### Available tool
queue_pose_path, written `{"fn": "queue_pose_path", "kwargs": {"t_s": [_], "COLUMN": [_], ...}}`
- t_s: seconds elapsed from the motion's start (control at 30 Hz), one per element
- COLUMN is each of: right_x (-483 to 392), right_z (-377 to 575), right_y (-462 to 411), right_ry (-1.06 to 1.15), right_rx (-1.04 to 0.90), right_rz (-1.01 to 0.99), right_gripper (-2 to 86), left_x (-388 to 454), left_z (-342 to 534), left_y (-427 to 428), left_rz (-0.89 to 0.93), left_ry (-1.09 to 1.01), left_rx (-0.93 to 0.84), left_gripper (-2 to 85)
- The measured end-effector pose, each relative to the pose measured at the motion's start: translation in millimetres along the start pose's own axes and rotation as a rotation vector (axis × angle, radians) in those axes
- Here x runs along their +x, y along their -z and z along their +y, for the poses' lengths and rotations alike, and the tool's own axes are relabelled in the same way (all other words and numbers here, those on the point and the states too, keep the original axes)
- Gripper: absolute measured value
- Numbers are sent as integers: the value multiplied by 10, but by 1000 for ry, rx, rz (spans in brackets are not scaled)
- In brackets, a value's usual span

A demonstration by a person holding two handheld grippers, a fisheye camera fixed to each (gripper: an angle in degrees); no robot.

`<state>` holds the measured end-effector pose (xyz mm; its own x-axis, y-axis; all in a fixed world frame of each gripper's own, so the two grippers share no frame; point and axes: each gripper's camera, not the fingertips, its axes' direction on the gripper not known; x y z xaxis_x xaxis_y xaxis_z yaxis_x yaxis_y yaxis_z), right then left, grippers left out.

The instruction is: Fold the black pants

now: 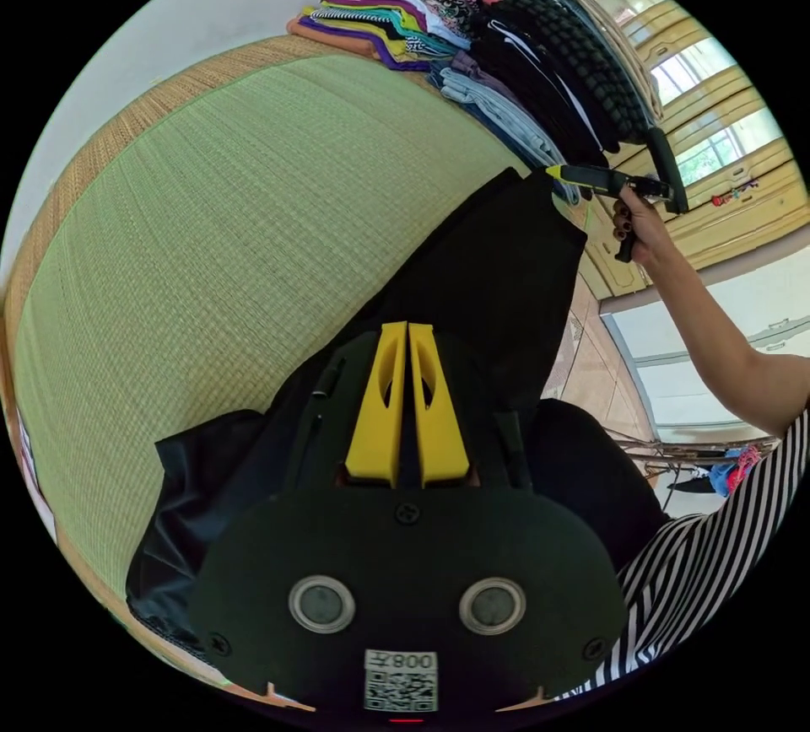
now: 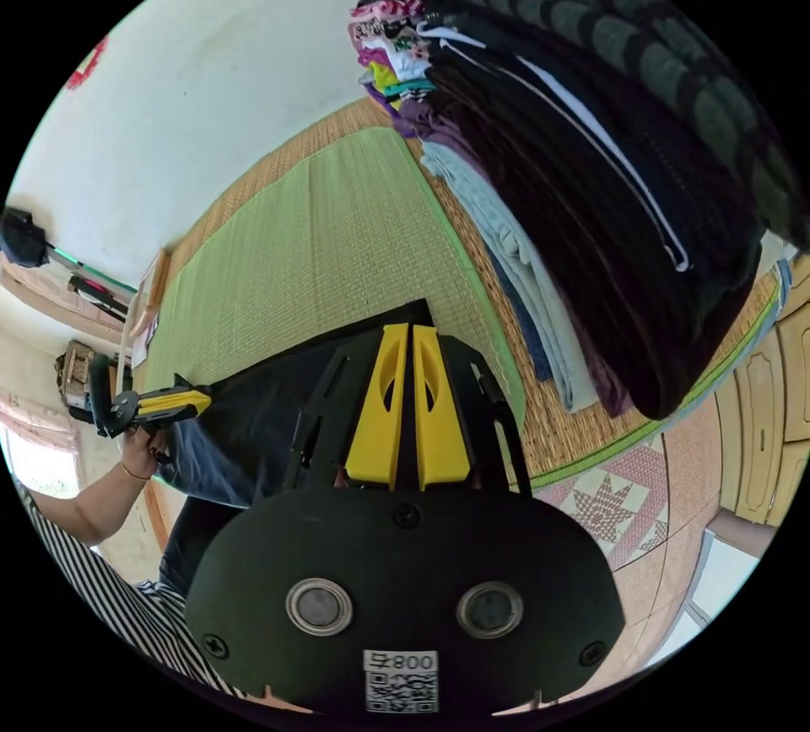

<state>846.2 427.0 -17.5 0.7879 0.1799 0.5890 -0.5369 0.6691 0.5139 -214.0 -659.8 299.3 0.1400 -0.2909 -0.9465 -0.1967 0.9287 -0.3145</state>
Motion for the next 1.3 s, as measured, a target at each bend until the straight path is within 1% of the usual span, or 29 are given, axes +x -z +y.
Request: {"fn": "queue_pose_path", "kwargs": {"t_s": [0.17,0.23,0.33,0.47,0.53,0.73,0.87,0.93,1.0,1.07,1.2,1.3], "right_x": [-275,-369,-469,-529,-563,-813,-1428,-1802,-2359,-2791,-3664,-4094], "right_z": [-84,-169,-315,-430,-442,-434,-347,-299,-233,-178,-80,-36], "right_y": [-11,-124,-449,-947,-1060,-1180,-1405,-1590,-1905,-2160,-2713,-3033], "right_ry": [15,17,-3,-59,-74,-63,109,202,330,432,617,702], "right_rx": [64,50,-3,-124,-135,-61,-58,-88,-151,-204,-304,-349], "right_rz": [-55,-49,-62,-37,-15,-13,-168,-247,-355,-398,-472,-473], "right_gripper": [8,9,15,34,42,55,47,48,55,60,65,68], "left_x": [-121,-196,-337,-537,-621,-951,-1296,-1486,-1729,-1899,-2215,-2428], "left_z": [238,306,402,566,665,1216,1849,2117,2417,2584,2765,2804], "left_y": [216,249,252,181,202,568,960,1080,1202,1266,1337,1305], "left_rz": [-17,-26,-33,-39,-28,24,23,8,-26,-22,-19,-16], "left_ry": [-5,4,22,37,48,144,268,334,417,460,465,440], "left_rx": [43,43,32,-27,-27,89,181,188,189,196,201,158], "left_gripper": [2,2,3,4,6,19,36,44,54,62,75,76]}}
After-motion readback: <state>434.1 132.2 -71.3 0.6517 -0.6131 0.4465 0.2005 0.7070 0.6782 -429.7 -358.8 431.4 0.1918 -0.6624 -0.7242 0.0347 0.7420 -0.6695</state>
